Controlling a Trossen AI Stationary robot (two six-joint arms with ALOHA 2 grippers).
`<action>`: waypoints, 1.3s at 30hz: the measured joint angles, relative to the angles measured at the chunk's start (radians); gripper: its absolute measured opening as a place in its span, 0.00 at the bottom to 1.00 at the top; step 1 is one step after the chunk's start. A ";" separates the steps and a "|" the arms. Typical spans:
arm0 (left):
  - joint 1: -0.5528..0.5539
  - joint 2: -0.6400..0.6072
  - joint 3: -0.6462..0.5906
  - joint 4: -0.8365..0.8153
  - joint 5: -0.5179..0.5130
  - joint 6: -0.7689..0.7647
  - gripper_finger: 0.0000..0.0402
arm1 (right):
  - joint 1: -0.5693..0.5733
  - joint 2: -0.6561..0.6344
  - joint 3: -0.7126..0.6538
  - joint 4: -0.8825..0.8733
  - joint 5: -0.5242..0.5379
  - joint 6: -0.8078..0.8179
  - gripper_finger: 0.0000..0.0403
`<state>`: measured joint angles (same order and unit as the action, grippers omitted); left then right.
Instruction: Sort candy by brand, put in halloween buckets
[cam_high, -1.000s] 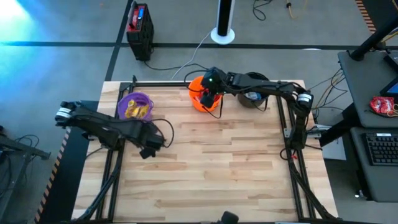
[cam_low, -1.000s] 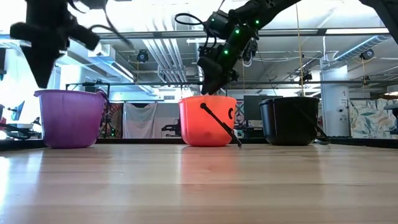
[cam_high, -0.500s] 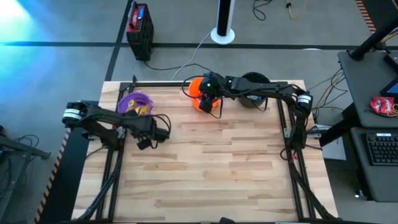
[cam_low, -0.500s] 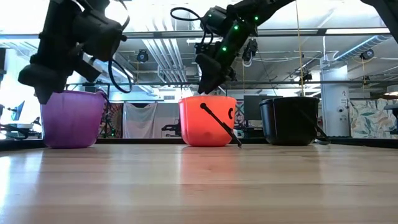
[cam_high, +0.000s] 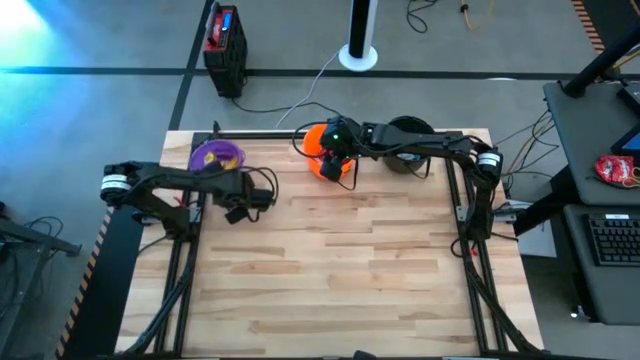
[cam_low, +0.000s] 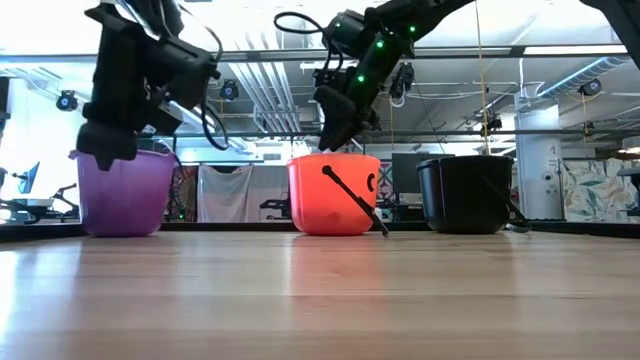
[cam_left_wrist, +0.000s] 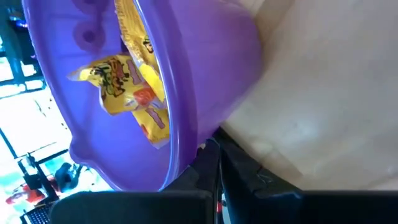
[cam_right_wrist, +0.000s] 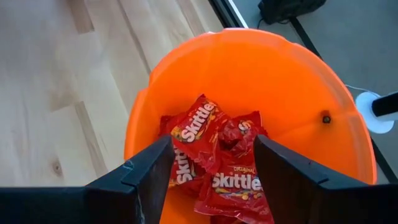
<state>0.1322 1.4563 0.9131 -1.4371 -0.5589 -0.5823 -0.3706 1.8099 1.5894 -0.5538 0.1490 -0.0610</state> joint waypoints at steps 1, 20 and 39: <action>0.014 0.000 0.000 0.006 -0.005 0.006 0.00 | 0.000 0.000 0.000 -0.003 0.000 0.001 0.53; 0.220 0.000 0.000 0.230 -0.091 0.234 0.00 | 0.024 0.000 0.000 -0.040 0.000 0.009 0.53; 0.225 -0.029 0.001 0.324 -0.095 0.243 0.00 | 0.069 -0.022 -0.045 -0.031 -0.050 -0.002 0.53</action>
<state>0.3568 1.4269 0.9138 -1.1133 -0.6541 -0.3393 -0.3018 1.7878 1.5449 -0.5844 0.0986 -0.0635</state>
